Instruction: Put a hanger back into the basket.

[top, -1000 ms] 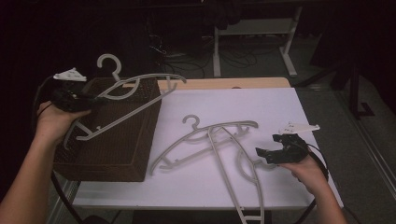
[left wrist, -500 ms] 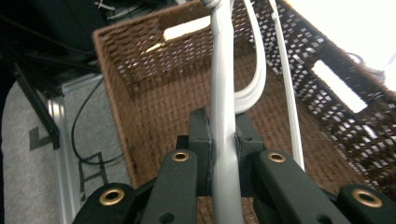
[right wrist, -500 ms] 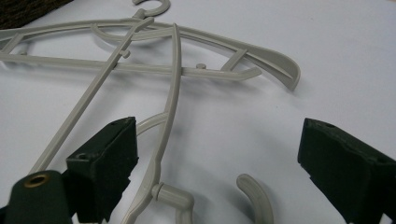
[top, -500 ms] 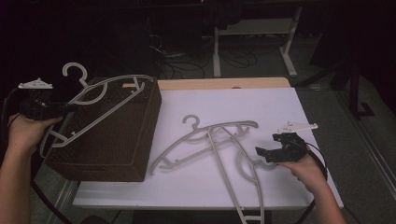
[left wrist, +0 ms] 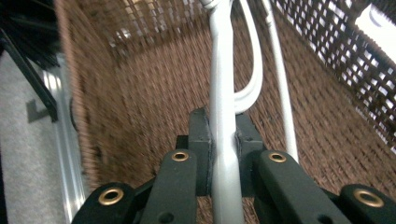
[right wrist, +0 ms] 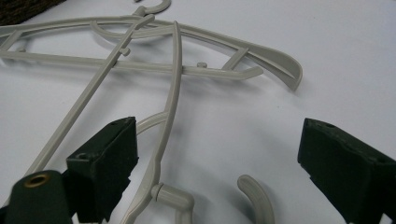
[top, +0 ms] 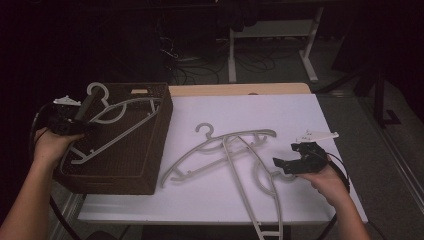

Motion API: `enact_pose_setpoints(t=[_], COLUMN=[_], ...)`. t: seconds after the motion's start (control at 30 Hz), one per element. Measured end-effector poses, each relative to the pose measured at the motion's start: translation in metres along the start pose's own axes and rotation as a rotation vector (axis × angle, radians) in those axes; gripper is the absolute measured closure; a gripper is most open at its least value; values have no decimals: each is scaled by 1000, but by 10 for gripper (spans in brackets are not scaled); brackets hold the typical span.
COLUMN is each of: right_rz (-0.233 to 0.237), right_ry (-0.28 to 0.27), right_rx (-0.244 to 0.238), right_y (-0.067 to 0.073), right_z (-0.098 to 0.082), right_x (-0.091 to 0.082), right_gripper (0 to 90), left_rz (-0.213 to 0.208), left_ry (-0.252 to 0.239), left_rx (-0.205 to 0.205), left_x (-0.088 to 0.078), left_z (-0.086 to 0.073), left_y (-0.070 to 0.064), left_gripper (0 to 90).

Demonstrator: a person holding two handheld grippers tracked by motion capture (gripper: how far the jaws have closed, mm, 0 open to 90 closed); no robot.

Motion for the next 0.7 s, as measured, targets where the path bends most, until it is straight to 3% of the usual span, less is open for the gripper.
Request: enact_pose_setpoints(t=[0.07, 0.13, 0.3, 0.47, 0.67, 0.7], right_rz=[0, 1, 1, -1, -8, -8], right_ry=[-2, -2, -3, -2, 8, 8], right_rx=[1, 0, -1, -1, 4, 4], right_y=[0, -1, 0, 0, 2, 2], right_z=[0, 0, 1, 1, 0, 0], right_x=[0, 0, 0, -1, -2, -2], right_gripper=[118, 118, 117, 117, 119, 119], left_rz=[17, 11, -2, -79, -193, -193], left_ry=[10, 13, -47, -110, -181, -181], left_rx=[7, -16, -47, -73, -75, -75], left_x=[4, 5, -1, -9, -14, -14], left_z=[-4, -6, -1, 10, 31, 31], left_y=[0, 1, 1, -14, -51, -51], left_gripper=[739, 639, 501, 424, 338, 318])
Point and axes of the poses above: each handheld gripper's, and its own axes: x roughly forward along the jaws, z roughly out of its top, y roughly to its left, the point moved 6 cm from there along x, roughly forward along the jaws, and after that the axes turned 10 degrees about -y, right-handed, at the moved point
